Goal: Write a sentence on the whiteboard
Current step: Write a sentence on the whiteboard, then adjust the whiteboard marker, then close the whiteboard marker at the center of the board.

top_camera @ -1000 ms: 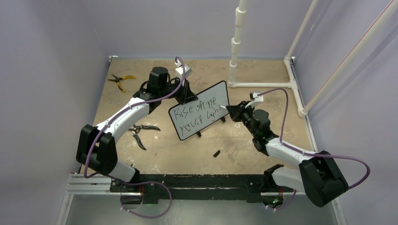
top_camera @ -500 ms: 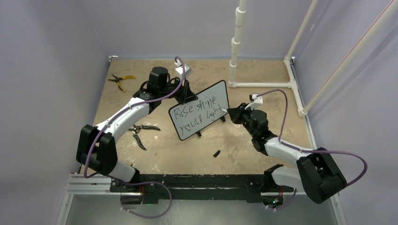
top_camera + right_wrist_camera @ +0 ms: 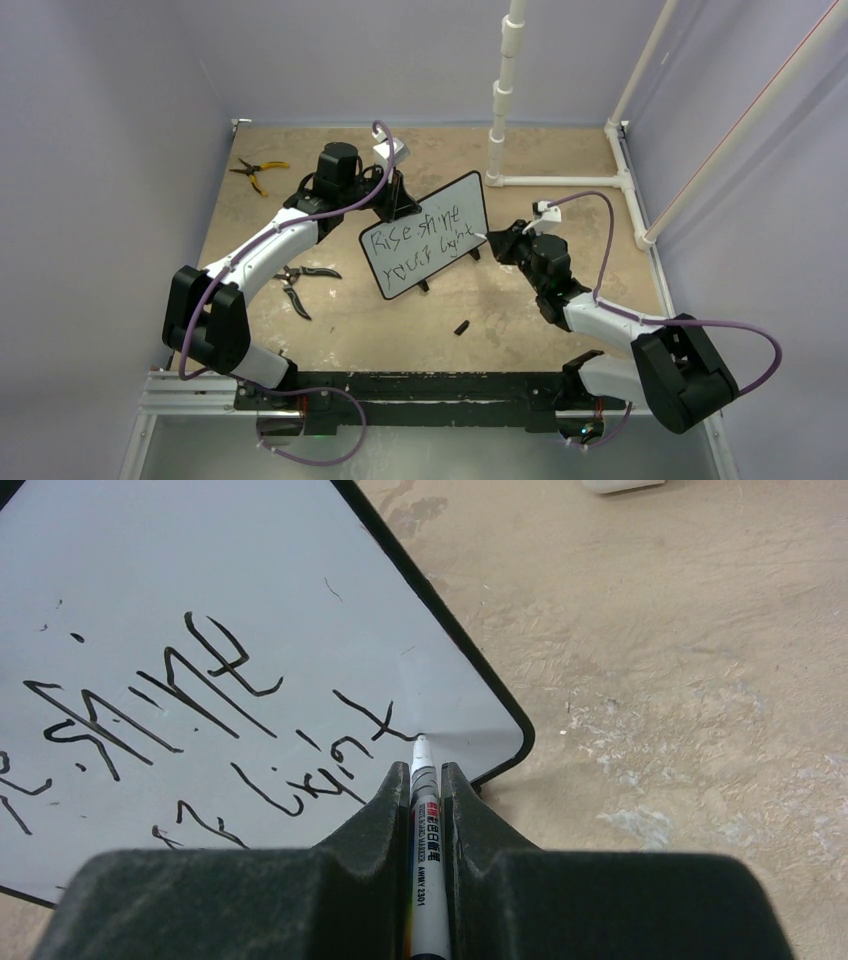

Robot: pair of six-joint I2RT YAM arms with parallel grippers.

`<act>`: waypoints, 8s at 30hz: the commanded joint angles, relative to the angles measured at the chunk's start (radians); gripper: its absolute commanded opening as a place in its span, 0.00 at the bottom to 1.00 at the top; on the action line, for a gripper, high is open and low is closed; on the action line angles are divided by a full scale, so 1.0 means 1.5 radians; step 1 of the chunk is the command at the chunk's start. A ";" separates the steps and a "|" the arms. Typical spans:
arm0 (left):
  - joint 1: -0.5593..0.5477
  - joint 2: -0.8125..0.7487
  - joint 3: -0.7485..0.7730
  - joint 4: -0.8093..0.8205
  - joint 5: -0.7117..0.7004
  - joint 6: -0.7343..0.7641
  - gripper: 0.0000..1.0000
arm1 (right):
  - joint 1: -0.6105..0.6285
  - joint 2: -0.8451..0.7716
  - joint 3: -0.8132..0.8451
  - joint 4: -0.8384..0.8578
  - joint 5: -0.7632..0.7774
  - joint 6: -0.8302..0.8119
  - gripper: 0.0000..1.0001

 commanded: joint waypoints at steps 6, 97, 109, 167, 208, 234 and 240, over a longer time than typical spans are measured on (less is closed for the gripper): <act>-0.009 -0.023 -0.002 0.016 0.041 0.001 0.00 | -0.003 -0.060 0.011 0.003 0.056 -0.003 0.00; -0.301 -0.108 -0.121 0.004 -0.046 0.041 0.60 | -0.002 -0.260 0.173 -0.437 -0.547 -0.065 0.00; -0.324 -0.080 -0.127 0.034 -0.031 0.009 0.00 | -0.002 -0.264 0.148 -0.372 -0.577 -0.029 0.05; -0.399 -0.056 -0.299 0.213 -0.362 -0.163 0.46 | 0.003 -0.386 0.010 -0.303 -0.112 0.084 0.00; -0.569 0.118 -0.285 0.265 -0.654 -0.145 0.00 | 0.003 -0.459 -0.042 -0.362 -0.082 0.121 0.00; -0.569 -0.033 -0.467 0.616 -0.589 -0.193 0.00 | 0.002 -0.465 -0.129 -0.248 -0.123 0.275 0.00; -0.569 -0.027 -0.465 0.617 -0.587 -0.194 0.00 | 0.003 -0.454 -0.122 -0.243 -0.134 0.270 0.00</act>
